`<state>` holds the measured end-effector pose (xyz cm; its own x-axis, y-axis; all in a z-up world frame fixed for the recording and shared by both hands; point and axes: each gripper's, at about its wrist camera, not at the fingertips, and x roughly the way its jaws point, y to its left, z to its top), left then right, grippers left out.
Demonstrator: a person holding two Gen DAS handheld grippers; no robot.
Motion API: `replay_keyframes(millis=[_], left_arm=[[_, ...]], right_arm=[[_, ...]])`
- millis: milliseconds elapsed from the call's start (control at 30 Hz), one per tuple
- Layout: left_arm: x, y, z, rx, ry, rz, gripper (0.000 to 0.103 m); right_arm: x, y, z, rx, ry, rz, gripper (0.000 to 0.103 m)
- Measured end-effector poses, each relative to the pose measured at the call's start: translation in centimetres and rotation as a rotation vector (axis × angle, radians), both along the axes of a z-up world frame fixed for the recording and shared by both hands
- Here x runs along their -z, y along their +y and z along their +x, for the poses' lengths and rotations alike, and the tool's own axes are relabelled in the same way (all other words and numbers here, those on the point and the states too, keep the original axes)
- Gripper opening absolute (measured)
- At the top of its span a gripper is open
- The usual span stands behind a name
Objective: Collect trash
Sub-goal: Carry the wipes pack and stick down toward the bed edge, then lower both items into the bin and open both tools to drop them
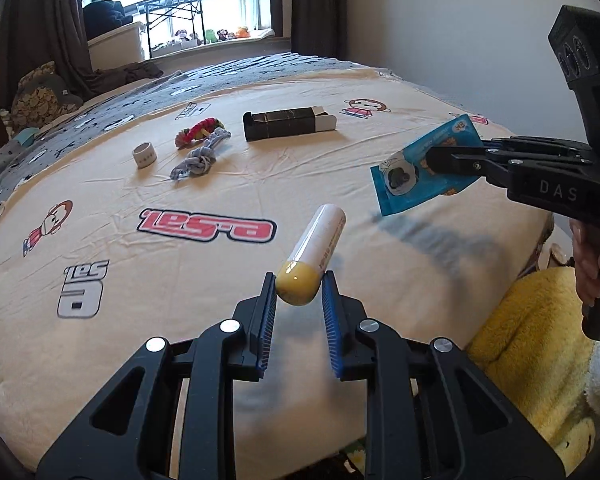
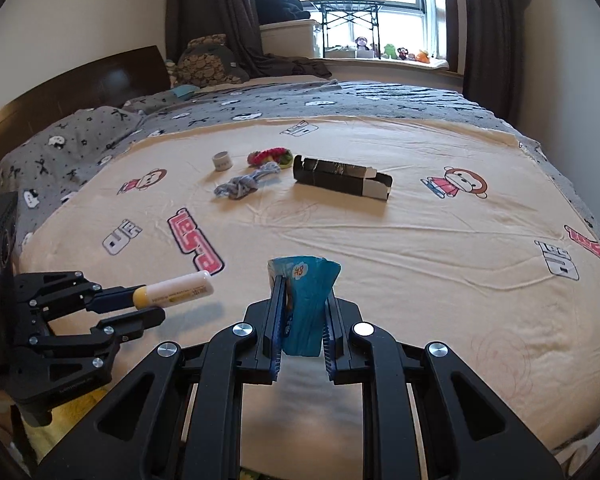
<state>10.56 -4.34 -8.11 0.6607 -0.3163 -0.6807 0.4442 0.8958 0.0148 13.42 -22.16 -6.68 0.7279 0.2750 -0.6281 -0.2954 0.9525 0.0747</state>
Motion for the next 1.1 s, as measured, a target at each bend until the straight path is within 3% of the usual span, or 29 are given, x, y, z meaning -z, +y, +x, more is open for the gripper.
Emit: replay_keyframes(millis=[267,467,900,1100], left_arm=[[0.9,1.1,-7.7,0.023,0.038,-0.031,0.021],[4.5,1.5,-11.3,0.014,0.157,-0.047,0.021],[15.0,0.7,-10.5,-0.011,0.452,0.013,0.021],[18.2,-0.1,-9.4,-0.055,0.528,0.067,0.022]], right_arm=[[2.1,0.2,-7.5,-0.071,0.072,0.023,0.017],[5.4,1.1,-10.9,-0.109,0.187,0.024,0.017],[15.8,3.9,-10.7,-0.111,0.499,-0.029,0.017],[18.9,5.0,-9.8,-0.079,0.566,-0.065,0.018]])
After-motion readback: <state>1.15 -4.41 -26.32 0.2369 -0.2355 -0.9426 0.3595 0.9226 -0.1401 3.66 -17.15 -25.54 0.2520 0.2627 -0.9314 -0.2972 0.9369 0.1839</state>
